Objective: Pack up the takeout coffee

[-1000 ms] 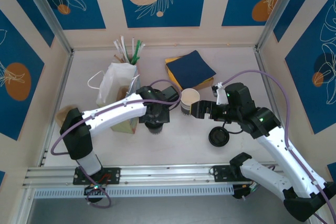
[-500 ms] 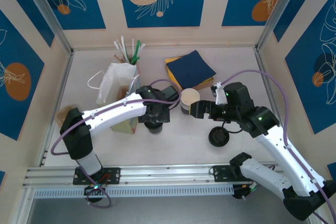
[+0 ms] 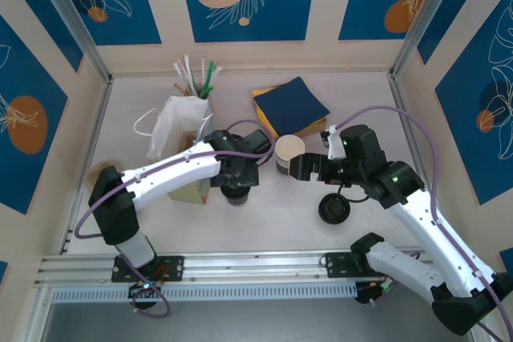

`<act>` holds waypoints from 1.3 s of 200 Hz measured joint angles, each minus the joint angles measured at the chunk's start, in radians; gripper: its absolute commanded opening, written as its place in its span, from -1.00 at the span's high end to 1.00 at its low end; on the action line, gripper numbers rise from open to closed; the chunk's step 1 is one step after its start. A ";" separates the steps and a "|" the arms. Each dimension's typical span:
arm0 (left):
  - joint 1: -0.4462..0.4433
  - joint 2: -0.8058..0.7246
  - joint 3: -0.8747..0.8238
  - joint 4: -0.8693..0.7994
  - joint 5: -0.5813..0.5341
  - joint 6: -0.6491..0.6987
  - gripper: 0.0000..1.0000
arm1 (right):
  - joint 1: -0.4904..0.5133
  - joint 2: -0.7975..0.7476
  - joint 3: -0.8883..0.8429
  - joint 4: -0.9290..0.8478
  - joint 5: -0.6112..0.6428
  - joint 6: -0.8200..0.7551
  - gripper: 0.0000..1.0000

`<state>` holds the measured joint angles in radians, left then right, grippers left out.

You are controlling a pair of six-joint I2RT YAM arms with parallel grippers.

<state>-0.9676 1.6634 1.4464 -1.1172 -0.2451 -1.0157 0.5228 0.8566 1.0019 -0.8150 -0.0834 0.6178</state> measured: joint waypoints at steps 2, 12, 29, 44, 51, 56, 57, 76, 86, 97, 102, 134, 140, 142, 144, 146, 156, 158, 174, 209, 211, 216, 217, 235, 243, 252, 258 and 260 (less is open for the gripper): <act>0.001 0.000 -0.001 0.000 0.002 0.000 -0.62 | 0.000 0.000 0.000 0.000 0.000 0.000 -0.98; 0.002 0.000 -0.006 0.002 0.007 0.000 -0.62 | 0.000 0.000 0.000 0.000 0.000 0.000 -0.98; 0.004 0.000 -0.014 0.002 0.011 0.000 -0.62 | 0.000 0.000 0.000 0.000 -0.002 0.000 -0.98; 0.005 0.000 -0.019 0.003 0.017 0.000 -0.62 | 0.000 0.000 0.000 0.001 -0.009 0.000 -0.98; 0.006 0.000 -0.020 0.003 0.019 0.000 -0.62 | 0.000 0.001 0.000 0.003 -0.014 0.000 -0.98; 0.006 0.000 -0.022 0.003 0.022 0.000 -0.62 | 0.000 0.002 0.000 0.005 -0.018 0.000 -0.98; 0.007 0.000 -0.022 0.003 0.023 0.000 -0.62 | 0.000 0.002 0.000 0.005 -0.019 0.000 -0.98; 0.009 0.000 -0.025 0.006 0.032 0.000 -0.61 | 0.000 0.007 -0.001 0.016 -0.028 0.000 -0.98; 0.010 0.000 -0.029 0.011 0.036 0.000 -0.60 | 0.000 0.010 -0.001 0.018 -0.030 0.000 -0.98; 0.010 0.000 -0.033 0.014 0.041 0.000 -0.59 | 0.000 0.011 -0.001 0.019 -0.030 0.000 -0.98; 0.011 0.000 -0.035 0.015 0.043 0.000 -0.59 | 0.000 0.011 -0.001 0.019 -0.030 0.000 -0.98; 0.012 0.000 -0.040 0.020 0.054 0.000 -0.55 | 0.000 0.011 -0.001 0.019 -0.030 0.000 -0.98; 0.012 0.000 -0.041 0.021 0.054 0.000 -0.54 | 0.000 0.011 -0.001 0.020 -0.030 0.000 -0.98; 0.012 0.000 -0.041 0.021 0.054 0.000 -0.55 | 0.000 0.011 -0.001 0.019 -0.030 0.000 -0.98; 0.012 0.000 -0.041 0.022 0.054 0.000 -0.55 | 0.000 0.011 -0.001 0.019 -0.030 0.000 -0.98; 0.012 0.000 -0.041 0.022 0.054 0.000 -0.55 | 0.000 0.011 -0.001 0.019 -0.030 0.000 -0.98; 0.012 0.000 -0.041 0.022 0.054 0.000 -0.54 | 0.000 0.011 -0.001 0.019 -0.030 0.000 -0.98; 0.012 0.000 -0.041 0.022 0.054 0.000 -0.54 | 0.000 0.011 -0.001 0.019 -0.030 0.000 -0.98; 0.012 0.000 -0.041 0.022 0.054 0.000 -0.54 | 0.000 0.011 -0.001 0.019 -0.030 0.000 -0.98; 0.012 0.000 -0.041 0.021 0.055 0.000 -0.53 | 0.000 0.011 -0.001 0.019 -0.030 0.000 -0.98; 0.012 0.000 -0.041 0.021 0.055 0.000 -0.54 | 0.000 0.011 -0.001 0.019 -0.030 0.000 -0.98; 0.012 0.000 -0.041 0.021 0.055 0.000 -0.54 | 0.000 0.011 -0.001 0.019 -0.030 0.000 -0.98; 0.012 0.000 -0.041 0.021 0.055 0.000 -0.53 | 0.000 0.011 -0.001 0.019 -0.030 0.000 -0.98; 0.014 0.000 -0.040 0.020 0.058 0.001 -0.55 | 0.000 0.011 -0.001 0.019 -0.030 0.000 -0.98; 0.017 0.000 -0.040 0.018 0.062 0.003 -0.55 | 0.000 0.011 -0.001 0.019 -0.030 0.000 -0.98; 0.020 0.000 -0.039 0.017 0.066 0.004 -0.55 | 0.000 0.011 -0.001 0.019 -0.030 0.000 -0.98; 0.023 0.000 -0.039 0.017 0.071 0.004 -0.55 | 0.000 0.011 -0.001 0.019 -0.030 0.000 -0.98; 0.024 0.000 -0.039 0.016 0.072 0.004 -0.55 | 0.000 0.011 -0.001 0.019 -0.030 0.000 -0.98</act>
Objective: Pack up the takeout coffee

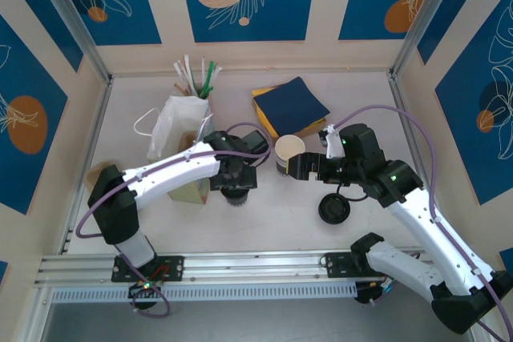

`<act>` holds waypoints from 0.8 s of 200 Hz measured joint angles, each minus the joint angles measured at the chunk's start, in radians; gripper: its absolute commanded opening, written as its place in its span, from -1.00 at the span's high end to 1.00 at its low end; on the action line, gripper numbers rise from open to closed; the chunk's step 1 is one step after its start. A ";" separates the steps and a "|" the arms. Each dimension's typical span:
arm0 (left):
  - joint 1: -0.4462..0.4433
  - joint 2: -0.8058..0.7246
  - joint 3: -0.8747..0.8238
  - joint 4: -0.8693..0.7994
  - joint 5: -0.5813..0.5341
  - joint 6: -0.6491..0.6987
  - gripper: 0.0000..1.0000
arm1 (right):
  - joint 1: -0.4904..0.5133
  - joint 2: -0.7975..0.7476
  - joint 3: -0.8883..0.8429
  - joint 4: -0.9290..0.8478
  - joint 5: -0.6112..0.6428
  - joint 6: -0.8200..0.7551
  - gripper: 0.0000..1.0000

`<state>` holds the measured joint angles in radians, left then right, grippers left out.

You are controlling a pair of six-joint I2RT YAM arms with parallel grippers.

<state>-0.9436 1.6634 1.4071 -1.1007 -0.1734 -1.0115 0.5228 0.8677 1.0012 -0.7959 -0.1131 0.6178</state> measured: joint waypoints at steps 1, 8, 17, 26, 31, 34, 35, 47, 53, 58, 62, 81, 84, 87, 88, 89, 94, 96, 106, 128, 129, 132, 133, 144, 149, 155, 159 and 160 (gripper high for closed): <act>0.000 0.000 0.000 0.000 0.002 0.000 -0.55 | 0.000 0.000 0.000 0.000 0.000 0.000 -0.98; 0.003 0.000 0.000 0.000 0.008 0.000 -0.56 | 0.000 0.000 0.000 0.000 0.000 0.000 -0.98; 0.007 0.000 0.000 -0.001 0.014 0.004 -0.56 | 0.000 -0.001 0.000 0.000 0.000 0.000 -0.98; 0.009 0.000 0.003 -0.006 0.018 0.009 -0.56 | 0.000 -0.002 -0.002 0.002 0.000 0.000 -0.98; 0.010 0.000 0.004 -0.010 0.022 0.012 -0.56 | 0.000 -0.003 -0.003 0.002 0.000 0.000 -0.98; 0.011 0.000 0.005 -0.012 0.025 0.016 -0.56 | 0.000 -0.003 -0.004 0.002 0.000 0.000 -0.98; 0.011 0.000 0.005 -0.012 0.025 0.016 -0.56 | 0.000 -0.003 -0.004 0.002 0.000 0.000 -0.98; 0.011 0.000 0.008 -0.018 0.030 0.022 -0.56 | 0.000 -0.008 -0.008 0.003 0.000 0.000 -0.98; 0.012 0.000 0.010 -0.019 0.033 0.024 -0.56 | 0.000 -0.010 -0.010 0.003 0.000 0.000 -0.98; 0.012 0.000 0.011 -0.020 0.035 0.026 -0.56 | 0.000 -0.010 -0.011 0.003 0.000 0.000 -0.98; 0.012 0.000 0.012 -0.021 0.036 0.026 -0.56 | 0.000 -0.011 -0.011 0.003 0.000 0.000 -0.98; 0.012 0.000 0.014 -0.023 0.039 0.026 -0.56 | 0.000 -0.014 -0.011 0.003 0.000 0.000 -0.98; 0.012 0.000 0.014 -0.024 0.040 0.026 -0.56 | 0.000 -0.014 -0.011 0.003 0.000 0.000 -0.98; 0.012 0.000 0.014 -0.025 0.040 0.026 -0.56 | 0.000 -0.014 -0.011 0.003 0.000 0.000 -0.98; 0.012 0.000 0.014 -0.025 0.040 0.026 -0.56 | 0.000 -0.014 -0.011 0.003 0.000 0.000 -0.98; 0.012 0.000 0.014 -0.025 0.041 0.026 -0.56 | 0.000 -0.014 -0.011 0.003 0.000 0.000 -0.98; 0.012 0.000 0.014 -0.026 0.042 0.026 -0.56 | 0.000 -0.014 -0.011 0.003 0.000 0.000 -0.98; 0.012 0.000 0.014 -0.026 0.042 0.026 -0.56 | 0.000 -0.014 -0.011 0.003 0.000 0.000 -0.98; 0.012 0.000 0.014 -0.026 0.043 0.026 -0.56 | 0.000 -0.014 -0.011 0.003 0.000 0.000 -0.98; 0.013 0.000 0.014 -0.026 0.043 0.027 -0.56 | 0.000 -0.014 -0.011 0.003 0.000 0.001 -0.98; 0.013 0.000 0.014 -0.026 0.043 0.027 -0.56 | 0.000 -0.014 -0.011 0.003 0.000 0.001 -0.98; 0.013 0.000 0.014 -0.026 0.043 0.027 -0.56 | 0.000 -0.014 -0.011 0.003 0.000 0.001 -0.98; 0.013 0.000 0.014 -0.026 0.043 0.027 -0.56 | 0.000 -0.014 -0.011 0.003 0.000 0.001 -0.98; 0.013 0.000 0.014 -0.026 0.043 0.030 -0.56 | 0.000 -0.014 -0.011 0.003 0.000 0.000 -0.98; 0.013 0.000 0.014 -0.026 0.043 0.031 -0.56 | 0.000 -0.014 -0.011 0.003 0.000 0.001 -0.98; 0.013 0.000 0.014 -0.026 0.043 0.034 -0.56 | 0.000 -0.014 -0.011 0.003 0.000 0.001 -0.98; 0.013 0.000 0.014 -0.026 0.043 0.035 -0.56 | 0.000 -0.014 -0.011 0.003 0.000 0.001 -0.98; 0.013 0.000 0.014 -0.026 0.043 0.035 -0.56 | 0.000 -0.014 -0.011 0.003 0.000 0.001 -0.98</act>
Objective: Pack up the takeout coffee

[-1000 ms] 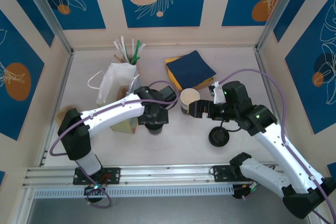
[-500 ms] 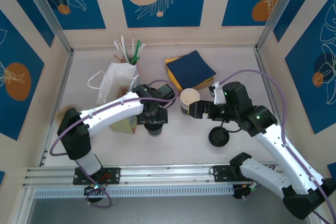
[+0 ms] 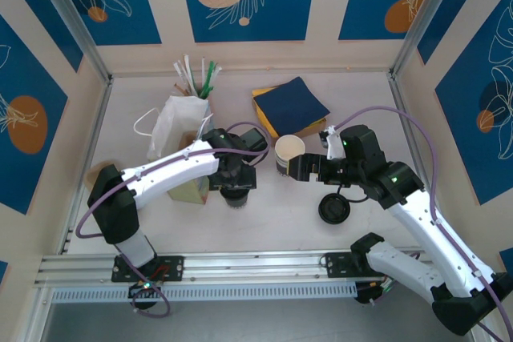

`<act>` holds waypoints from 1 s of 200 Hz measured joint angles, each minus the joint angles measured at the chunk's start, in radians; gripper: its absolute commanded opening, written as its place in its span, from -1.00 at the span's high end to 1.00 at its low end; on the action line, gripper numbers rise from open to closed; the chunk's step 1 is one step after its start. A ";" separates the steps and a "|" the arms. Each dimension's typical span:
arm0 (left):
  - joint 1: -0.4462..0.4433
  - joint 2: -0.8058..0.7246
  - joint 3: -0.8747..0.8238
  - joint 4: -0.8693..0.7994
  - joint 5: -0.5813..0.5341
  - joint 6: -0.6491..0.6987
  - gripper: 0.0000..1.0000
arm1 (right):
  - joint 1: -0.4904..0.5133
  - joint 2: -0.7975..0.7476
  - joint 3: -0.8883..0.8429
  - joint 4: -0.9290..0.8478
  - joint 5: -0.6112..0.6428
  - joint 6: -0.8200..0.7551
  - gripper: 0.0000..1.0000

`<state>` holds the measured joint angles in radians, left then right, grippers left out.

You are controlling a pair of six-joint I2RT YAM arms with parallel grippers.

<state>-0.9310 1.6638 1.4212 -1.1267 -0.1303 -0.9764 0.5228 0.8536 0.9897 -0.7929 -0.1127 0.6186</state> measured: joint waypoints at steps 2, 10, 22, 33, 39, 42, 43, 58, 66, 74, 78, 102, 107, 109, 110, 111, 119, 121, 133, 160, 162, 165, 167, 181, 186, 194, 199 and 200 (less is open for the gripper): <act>0.000 0.000 0.000 0.000 0.000 0.001 -0.56 | 0.000 0.000 0.000 0.000 0.000 0.000 -0.98; 0.000 0.000 0.000 0.000 0.000 0.003 -0.56 | 0.000 0.000 0.000 0.000 0.000 0.000 -0.98; 0.000 0.000 0.000 0.000 0.000 0.008 -0.56 | 0.000 0.000 0.000 0.000 0.000 0.000 -0.98; 0.000 0.000 0.000 0.000 0.000 0.010 -0.56 | 0.000 0.000 0.000 0.000 0.000 0.003 -0.98; 0.000 0.000 0.000 0.000 0.000 0.010 -0.56 | 0.000 0.000 0.000 0.000 0.000 0.003 -0.98; 0.000 0.000 0.000 0.000 0.000 0.010 -0.56 | 0.000 0.000 0.000 0.000 0.000 0.003 -0.98; 0.000 0.000 0.000 0.000 0.000 0.010 -0.56 | 0.000 0.000 0.000 0.000 0.000 0.003 -0.98; 0.000 0.000 0.000 0.000 0.000 0.010 -0.56 | 0.000 0.000 0.000 0.000 0.000 0.003 -0.98; 0.000 0.000 0.000 0.000 0.000 0.010 -0.56 | 0.000 0.000 0.000 0.000 0.000 0.003 -0.98; 0.000 0.000 0.000 0.000 0.000 0.010 -0.56 | 0.000 0.000 0.000 0.000 0.000 0.003 -0.98; 0.000 0.000 0.000 0.000 0.000 0.010 -0.56 | 0.000 0.000 0.000 0.000 0.000 0.003 -0.98; 0.000 0.000 0.000 0.000 0.000 0.010 -0.56 | 0.000 0.000 0.000 0.000 0.000 0.004 -0.98; 0.000 0.000 0.000 0.000 0.000 0.010 -0.56 | 0.000 0.000 0.000 0.000 0.000 0.004 -0.98; 0.000 0.000 0.000 0.000 0.000 0.010 -0.56 | 0.000 0.000 0.000 0.000 0.000 0.004 -0.98; 0.000 0.000 0.000 0.000 0.000 0.010 -0.56 | 0.000 0.000 0.000 0.000 0.000 0.004 -0.98; 0.000 0.000 0.000 0.000 0.000 0.010 -0.56 | 0.000 0.000 0.000 0.000 0.000 0.004 -0.98; 0.000 0.000 0.000 0.000 0.000 0.010 -0.56 | 0.000 0.000 0.000 0.000 0.000 0.004 -0.98; 0.000 0.000 0.000 0.000 0.000 0.010 -0.56 | 0.000 0.000 0.000 0.000 0.000 0.004 -0.98; 0.000 0.000 0.000 0.000 0.003 0.010 -0.56 | 0.000 0.000 -0.001 0.000 0.000 0.004 -0.98; 0.002 0.000 0.002 -0.004 0.008 0.014 -0.57 | 0.000 0.000 -0.001 0.000 0.000 0.004 -0.98; 0.002 0.000 0.002 -0.005 0.008 0.014 -0.57 | 0.000 0.000 -0.001 0.000 0.000 0.004 -0.98; 0.002 0.000 0.003 -0.006 0.008 0.015 -0.57 | 0.000 0.000 -0.001 0.000 0.000 0.004 -0.98; 0.002 0.000 0.004 -0.008 0.008 0.016 -0.57 | 0.000 0.000 -0.002 0.000 0.000 0.004 -0.98; 0.003 0.000 0.014 -0.016 0.008 0.017 -0.58 | 0.000 -0.001 -0.004 0.000 0.000 0.004 -0.98; 0.003 0.000 0.018 -0.017 0.009 0.018 -0.58 | 0.000 -0.002 -0.005 0.000 0.000 0.004 -0.98; 0.005 0.000 0.026 -0.018 0.011 0.018 -0.59 | 0.000 -0.003 -0.005 0.000 0.000 0.004 -0.98; 0.005 0.000 0.030 -0.018 0.013 0.018 -0.59 | 0.000 -0.004 -0.006 0.000 0.000 0.004 -0.98; 0.005 0.000 0.030 -0.018 0.013 0.018 -0.59 | 0.000 -0.004 -0.006 0.000 0.000 0.004 -0.98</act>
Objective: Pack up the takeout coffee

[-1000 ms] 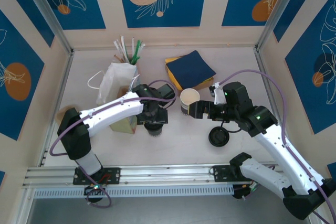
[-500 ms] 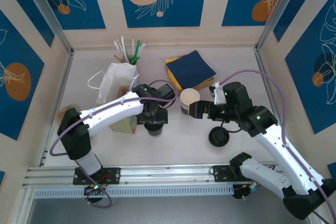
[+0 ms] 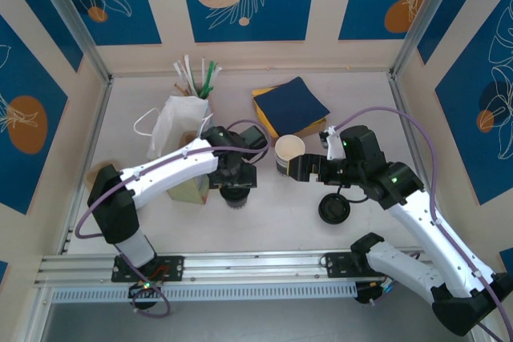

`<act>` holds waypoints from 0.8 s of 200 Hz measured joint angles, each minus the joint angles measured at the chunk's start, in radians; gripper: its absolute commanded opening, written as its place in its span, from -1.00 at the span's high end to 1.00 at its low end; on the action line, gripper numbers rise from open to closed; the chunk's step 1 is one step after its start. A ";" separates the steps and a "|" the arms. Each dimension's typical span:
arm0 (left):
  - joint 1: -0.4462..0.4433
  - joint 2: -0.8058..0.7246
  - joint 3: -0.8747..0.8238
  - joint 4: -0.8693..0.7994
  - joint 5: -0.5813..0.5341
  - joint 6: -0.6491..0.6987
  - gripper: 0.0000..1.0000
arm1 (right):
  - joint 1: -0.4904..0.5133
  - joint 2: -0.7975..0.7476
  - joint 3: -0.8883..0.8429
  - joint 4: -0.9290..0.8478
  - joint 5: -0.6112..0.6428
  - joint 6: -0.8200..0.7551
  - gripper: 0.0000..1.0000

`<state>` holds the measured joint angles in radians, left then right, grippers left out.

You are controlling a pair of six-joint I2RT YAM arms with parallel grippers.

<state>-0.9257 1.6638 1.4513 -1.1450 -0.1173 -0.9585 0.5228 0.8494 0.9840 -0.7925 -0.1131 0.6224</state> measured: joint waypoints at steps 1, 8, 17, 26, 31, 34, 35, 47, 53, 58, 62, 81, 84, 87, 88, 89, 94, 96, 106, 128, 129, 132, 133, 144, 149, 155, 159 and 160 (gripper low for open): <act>0.000 0.000 0.001 0.000 0.001 0.000 -0.59 | 0.000 0.000 0.000 0.000 0.000 0.000 -0.98; 0.001 0.000 0.006 -0.001 0.005 0.003 -0.59 | 0.000 -0.002 -0.001 0.000 0.000 0.000 -0.98; 0.001 0.002 0.016 -0.006 0.007 0.007 -0.59 | 0.000 -0.004 -0.003 0.000 0.000 0.000 -0.98; 0.001 0.006 0.025 -0.012 0.011 0.015 -0.60 | 0.000 -0.004 -0.005 0.000 0.000 0.000 -0.98; 0.001 0.008 0.032 -0.018 0.013 0.018 -0.60 | 0.000 -0.004 -0.005 0.000 0.000 0.000 -0.98; 0.001 0.011 0.035 -0.020 0.013 0.019 -0.60 | 0.000 -0.004 -0.006 -0.001 0.000 0.000 -0.98; 0.001 0.011 0.035 -0.020 0.013 0.019 -0.60 | 0.000 -0.004 -0.006 -0.001 0.000 0.000 -0.98; 0.003 0.018 0.042 -0.025 0.015 0.026 -0.60 | 0.000 -0.005 -0.006 0.000 0.000 0.000 -0.98; 0.004 0.022 0.043 -0.028 0.017 0.026 -0.60 | 0.000 -0.005 -0.006 -0.001 0.000 0.000 -0.98; 0.005 0.025 0.044 -0.030 0.020 0.027 -0.60 | 0.000 -0.005 -0.006 -0.001 0.000 0.000 -0.98; 0.007 0.027 0.044 -0.031 0.021 0.029 -0.60 | 0.000 -0.005 -0.006 -0.001 0.000 -0.001 -0.98; 0.014 0.034 0.044 -0.047 0.021 0.038 -0.60 | 0.000 -0.011 -0.007 -0.001 0.001 -0.001 -0.98; 0.015 0.034 0.044 -0.049 0.021 0.040 -0.60 | 0.000 -0.013 -0.007 -0.001 0.001 -0.001 -0.98; 0.016 0.034 0.044 -0.051 0.021 0.041 -0.60 | -0.001 -0.015 -0.008 -0.001 0.000 -0.001 -0.98; 0.016 0.034 0.044 -0.052 0.021 0.041 -0.60 | -0.001 -0.016 -0.008 -0.001 0.000 -0.001 -0.97; 0.016 0.034 0.044 -0.052 0.021 0.041 -0.60 | -0.001 -0.016 -0.009 0.000 0.000 -0.001 -0.98; 0.019 0.034 0.044 -0.055 0.021 0.044 -0.60 | -0.001 -0.020 -0.011 -0.001 0.001 -0.001 -0.98; 0.019 0.034 0.044 -0.056 0.021 0.044 -0.60 | -0.001 -0.021 -0.011 -0.001 0.000 -0.001 -0.98; 0.021 0.034 0.044 -0.062 0.021 0.046 -0.60 | -0.002 -0.025 -0.012 -0.004 0.001 -0.001 -0.98; 0.023 0.034 0.044 -0.073 0.021 0.051 -0.60 | -0.004 -0.029 -0.017 -0.005 0.001 -0.001 -0.98; 0.023 0.034 0.044 -0.073 0.021 0.051 -0.60 | -0.004 -0.029 -0.017 -0.005 0.001 -0.001 -0.98; 0.023 0.034 0.044 -0.074 0.022 0.051 -0.60 | -0.004 -0.028 -0.017 -0.005 0.001 -0.001 -0.98; 0.023 0.034 0.044 -0.074 0.023 0.051 -0.60 | -0.005 -0.028 -0.018 -0.004 0.001 -0.001 -0.98; 0.023 0.034 0.044 -0.076 0.024 0.051 -0.60 | -0.006 -0.028 -0.018 -0.004 0.001 -0.001 -0.98; 0.023 0.034 0.044 -0.075 0.025 0.051 -0.61 | -0.006 -0.028 -0.018 -0.004 0.001 -0.001 -0.98; 0.023 0.034 0.044 -0.075 0.030 0.051 -0.61 | -0.006 -0.028 -0.018 -0.004 0.001 -0.001 -0.98; 0.023 0.034 0.044 -0.075 0.032 0.052 -0.61 | -0.006 -0.028 -0.018 -0.004 0.001 -0.001 -0.98; 0.023 0.034 0.044 -0.075 0.033 0.052 -0.61 | -0.006 -0.028 -0.018 -0.004 0.001 -0.001 -0.98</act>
<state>-0.9028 1.6978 1.4956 -1.2201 -0.0841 -0.9066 0.5163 0.8211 0.9661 -0.7967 -0.1123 0.6216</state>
